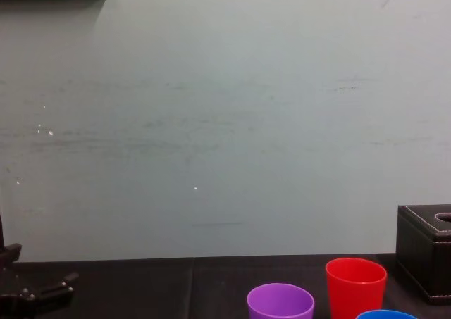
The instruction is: Stack the three plastic cups sequentially using one hand.
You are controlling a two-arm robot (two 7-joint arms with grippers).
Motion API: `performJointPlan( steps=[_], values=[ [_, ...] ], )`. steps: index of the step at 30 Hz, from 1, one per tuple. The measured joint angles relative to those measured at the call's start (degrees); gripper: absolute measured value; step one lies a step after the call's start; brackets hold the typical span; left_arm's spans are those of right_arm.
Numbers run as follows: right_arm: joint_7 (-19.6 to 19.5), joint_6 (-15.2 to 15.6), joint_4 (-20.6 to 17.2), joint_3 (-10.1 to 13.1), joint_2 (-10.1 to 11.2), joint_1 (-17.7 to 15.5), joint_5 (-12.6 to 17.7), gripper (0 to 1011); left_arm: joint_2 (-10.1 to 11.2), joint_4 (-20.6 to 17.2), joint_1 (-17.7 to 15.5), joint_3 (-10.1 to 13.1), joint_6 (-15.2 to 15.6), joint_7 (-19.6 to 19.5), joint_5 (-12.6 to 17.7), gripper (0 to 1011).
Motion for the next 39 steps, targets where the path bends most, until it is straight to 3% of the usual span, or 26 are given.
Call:
performJointPlan(
  steps=[11, 22, 30, 35, 39],
  values=[
    [0.0, -0.1, 0.2, 0.1, -0.3, 0.1, -0.6, 1003, 0.0, 0.0, 0.0, 0.0, 0.0, 0.0, 0.0, 1005],
    [0.0, -0.1, 0.1, 0.0, -0.2, 0.0, -0.4, 788, 0.0, 0.0, 0.0, 0.0, 0.0, 0.0, 0.0, 1005],
    [0.0, 0.1, -0.8, 0.7, -0.1, 0.0, -0.8, 751, 0.0, 0.0, 0.0, 0.0, 0.0, 0.0, 0.0, 1005],
    [0.2, 2.1, -3.1, 1.9, 0.3, -0.2, -0.8, 735, 0.0, 0.0, 0.0, 0.0, 0.0, 0.0, 0.0, 1005],
    [0.7, 5.7, -6.8, 3.4, 1.1, -0.1, 0.6, 733, 0.0, 0.0, 0.0, 0.0, 0.0, 0.0, 0.0, 1005]
  ],
)
